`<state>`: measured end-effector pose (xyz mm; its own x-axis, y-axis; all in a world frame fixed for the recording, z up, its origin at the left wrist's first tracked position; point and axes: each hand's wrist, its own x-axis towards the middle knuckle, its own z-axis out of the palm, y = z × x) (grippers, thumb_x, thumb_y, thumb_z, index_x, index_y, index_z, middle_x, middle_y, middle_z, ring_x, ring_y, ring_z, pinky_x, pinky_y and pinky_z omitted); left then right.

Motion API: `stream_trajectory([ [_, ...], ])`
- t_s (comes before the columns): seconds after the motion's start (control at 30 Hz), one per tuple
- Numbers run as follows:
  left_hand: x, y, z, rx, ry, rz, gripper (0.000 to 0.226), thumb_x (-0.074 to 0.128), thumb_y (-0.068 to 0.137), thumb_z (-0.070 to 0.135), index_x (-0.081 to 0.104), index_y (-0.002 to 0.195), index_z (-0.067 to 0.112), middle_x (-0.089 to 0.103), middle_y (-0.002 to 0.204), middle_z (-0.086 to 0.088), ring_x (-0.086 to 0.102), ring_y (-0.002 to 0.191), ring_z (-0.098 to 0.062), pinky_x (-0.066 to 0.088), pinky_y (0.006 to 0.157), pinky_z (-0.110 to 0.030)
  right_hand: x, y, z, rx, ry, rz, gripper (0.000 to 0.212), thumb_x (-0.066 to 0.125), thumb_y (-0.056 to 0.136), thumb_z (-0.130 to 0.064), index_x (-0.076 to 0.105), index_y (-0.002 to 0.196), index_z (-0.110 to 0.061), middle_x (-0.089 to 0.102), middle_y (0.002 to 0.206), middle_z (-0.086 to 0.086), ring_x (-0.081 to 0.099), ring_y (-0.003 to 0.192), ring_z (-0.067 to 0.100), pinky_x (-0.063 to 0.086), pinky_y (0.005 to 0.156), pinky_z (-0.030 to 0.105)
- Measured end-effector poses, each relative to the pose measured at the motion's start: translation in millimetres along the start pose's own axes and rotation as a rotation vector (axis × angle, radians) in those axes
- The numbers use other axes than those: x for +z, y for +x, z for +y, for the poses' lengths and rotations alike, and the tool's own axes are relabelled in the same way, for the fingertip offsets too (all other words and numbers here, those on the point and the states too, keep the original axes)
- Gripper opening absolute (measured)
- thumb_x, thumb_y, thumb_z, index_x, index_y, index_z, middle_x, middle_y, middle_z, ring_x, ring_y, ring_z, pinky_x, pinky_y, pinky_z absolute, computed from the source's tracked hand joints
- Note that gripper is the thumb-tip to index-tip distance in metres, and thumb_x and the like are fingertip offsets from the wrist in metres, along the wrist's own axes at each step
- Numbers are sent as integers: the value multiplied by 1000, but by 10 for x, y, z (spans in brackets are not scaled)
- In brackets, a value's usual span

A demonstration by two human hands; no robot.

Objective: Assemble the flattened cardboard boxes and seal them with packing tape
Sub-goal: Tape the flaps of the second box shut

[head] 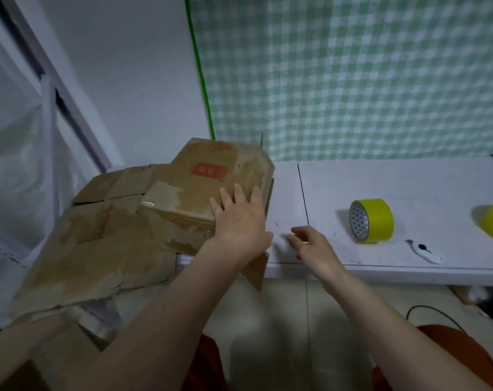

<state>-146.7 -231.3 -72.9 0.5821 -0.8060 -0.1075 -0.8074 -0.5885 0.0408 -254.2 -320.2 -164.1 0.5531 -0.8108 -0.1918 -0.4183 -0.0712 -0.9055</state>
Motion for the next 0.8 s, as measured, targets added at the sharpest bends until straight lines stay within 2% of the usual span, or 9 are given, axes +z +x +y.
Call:
stream_trajectory([
  [0.07, -37, 75, 37, -1, 106, -69, 101, 67, 88, 25, -10, 153, 20, -10, 160, -18, -6, 144, -49, 5, 114, -65, -17, -2, 19, 2, -16, -42, 33, 54, 95, -26, 56, 123, -10, 60, 115, 5, 57, 106, 23, 46, 98, 46],
  [0.13, -75, 114, 28, 11, 191, -102, 105, 68, 86, 14, -13, 153, 23, -14, 160, -15, -7, 144, -48, 9, 113, -67, -14, 14, 17, -7, -40, -85, 34, 54, 95, -27, 56, 124, -9, 60, 117, 5, 56, 108, 23, 46, 99, 45],
  [0.3, -50, 75, -82, 65, 401, -4, 102, 67, 88, 28, -11, 153, 17, -8, 161, -16, 4, 145, -45, 25, 112, -60, 134, 80, -65, 7, 2, -121, 44, 54, 95, -29, 46, 134, -8, 55, 126, 8, 55, 113, 26, 46, 100, 45],
  [0.4, 63, 24, -115, 100, 509, 95, 89, 57, 94, 23, -9, 153, 13, -3, 160, -18, 9, 145, -43, 32, 109, -56, 275, 147, -81, 101, 91, -133, 43, 55, 94, -27, 45, 132, -8, 59, 119, 12, 59, 107, 28, 46, 101, 42],
  [0.47, 107, 35, -152, 105, 499, 135, 88, 56, 95, 23, -9, 153, 13, -1, 161, -16, 12, 145, -40, 32, 110, -52, 349, 173, -88, 159, 168, -155, 19, 55, 94, -21, 52, 109, -9, 63, 91, 13, 62, 82, 26, 52, 91, 42],
  [0.53, 122, 59, -196, 90, 433, 194, 82, 52, 96, 22, -7, 153, 14, 6, 161, -12, 17, 144, -35, 33, 110, -47, 410, 187, -106, 220, 263, -170, 10, 56, 94, -14, 51, 90, -6, 61, 83, 17, 59, 70, 25, 57, 80, 43],
  [0.6, 151, 58, -236, 77, 353, 251, 71, 44, 99, 21, -1, 154, 16, 13, 160, -8, 21, 143, -29, 32, 112, -44, 462, 174, -132, 273, 346, -188, 11, 57, 94, -11, 52, 87, -4, 63, 88, 20, 62, 70, 27, 59, 65, 35],
  [0.67, 171, 33, -277, 89, 292, 288, 66, 41, 100, 22, 3, 154, 17, 16, 160, -4, 20, 144, -26, 27, 115, -43, 515, 170, -145, 307, 401, -211, 10, 59, 93, -10, 54, 91, -2, 66, 84, 19, 65, 67, 27, 59, 58, 33],
  [0.8, 154, -25, -406, 151, 74, 421, 57, 45, 100, 21, 24, 152, 17, 31, 156, -1, 28, 142, -23, 25, 117, -39, 587, 150, -111, 357, 454, -248, 11, 58, 94, -8, 57, 101, 0, 68, 83, 18, 68, 73, 30, 59, 71, 41],
])
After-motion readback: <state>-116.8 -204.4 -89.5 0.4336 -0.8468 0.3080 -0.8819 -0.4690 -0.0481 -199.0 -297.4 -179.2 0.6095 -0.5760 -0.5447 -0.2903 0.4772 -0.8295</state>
